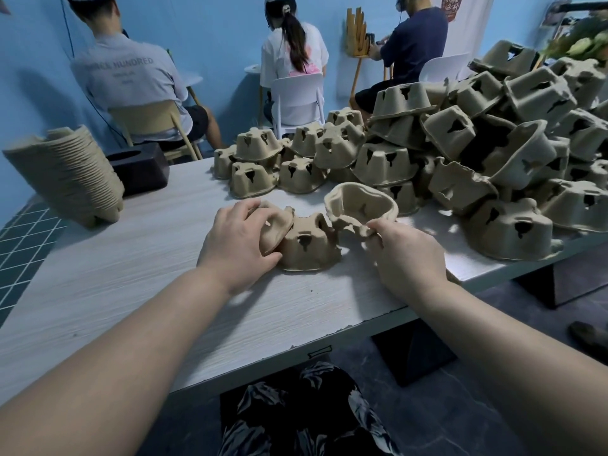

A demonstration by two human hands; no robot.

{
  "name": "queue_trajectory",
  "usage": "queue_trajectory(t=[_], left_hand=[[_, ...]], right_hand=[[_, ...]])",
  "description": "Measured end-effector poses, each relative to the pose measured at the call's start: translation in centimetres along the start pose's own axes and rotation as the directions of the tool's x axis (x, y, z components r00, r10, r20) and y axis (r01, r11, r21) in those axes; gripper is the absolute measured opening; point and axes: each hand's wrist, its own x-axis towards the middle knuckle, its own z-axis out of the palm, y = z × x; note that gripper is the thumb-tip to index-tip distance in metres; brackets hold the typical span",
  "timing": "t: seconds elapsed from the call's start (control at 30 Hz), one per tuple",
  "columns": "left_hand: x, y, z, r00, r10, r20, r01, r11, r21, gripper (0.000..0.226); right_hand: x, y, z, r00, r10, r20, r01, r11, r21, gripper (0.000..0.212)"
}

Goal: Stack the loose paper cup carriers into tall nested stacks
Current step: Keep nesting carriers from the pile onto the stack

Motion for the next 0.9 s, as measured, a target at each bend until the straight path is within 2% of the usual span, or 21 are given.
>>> queue_trajectory(t=[0.1,0.17,0.27,0.37,0.47,0.63,0.9], left_hand=[[-0.3,-0.6,0.1,0.999,-0.049,0.016,0.050,0.997,-0.066,0.074],[-0.3,-0.8,-0.2,0.995,-0.089,-0.038,0.084,0.990,-0.112,0.066],[0.0,-1.1,-1.1,0.976,-0.187,-0.114,0.168,0.973,-0.157,0.045],[0.2,-1.5,-2.2,0.951,-0.277,-0.135,0.248,0.949,-0.193,0.012],[-0.2,-2.4,-2.8,0.930,-0.351,-0.110,0.331,0.929,-0.165,0.030],[-1.3,-3.6,-3.0,0.914,-0.398,-0.084,0.378,0.907,-0.186,0.022],[-3.1,-4.1,-4.1,0.905,-0.398,-0.148,0.323,0.872,-0.366,0.022]], right_hand=[[0.0,-0.1,-0.2,0.996,-0.041,-0.081,0.044,0.998,0.036,0.026],[0.1,0.0,-0.2,0.991,-0.032,-0.126,0.044,0.995,0.090,0.023],[0.3,-0.4,-0.3,0.988,-0.035,-0.152,0.054,0.991,0.124,0.018],[0.3,-1.3,-0.5,0.974,-0.075,-0.215,0.107,0.984,0.139,0.015],[0.3,-2.6,-0.7,0.963,-0.112,-0.247,0.164,0.965,0.206,0.012],[0.3,-5.1,-1.6,0.953,-0.084,-0.290,0.209,0.877,0.433,0.015],[1.0,-9.8,-2.9,0.959,-0.133,-0.250,0.257,0.778,0.574,0.015]])
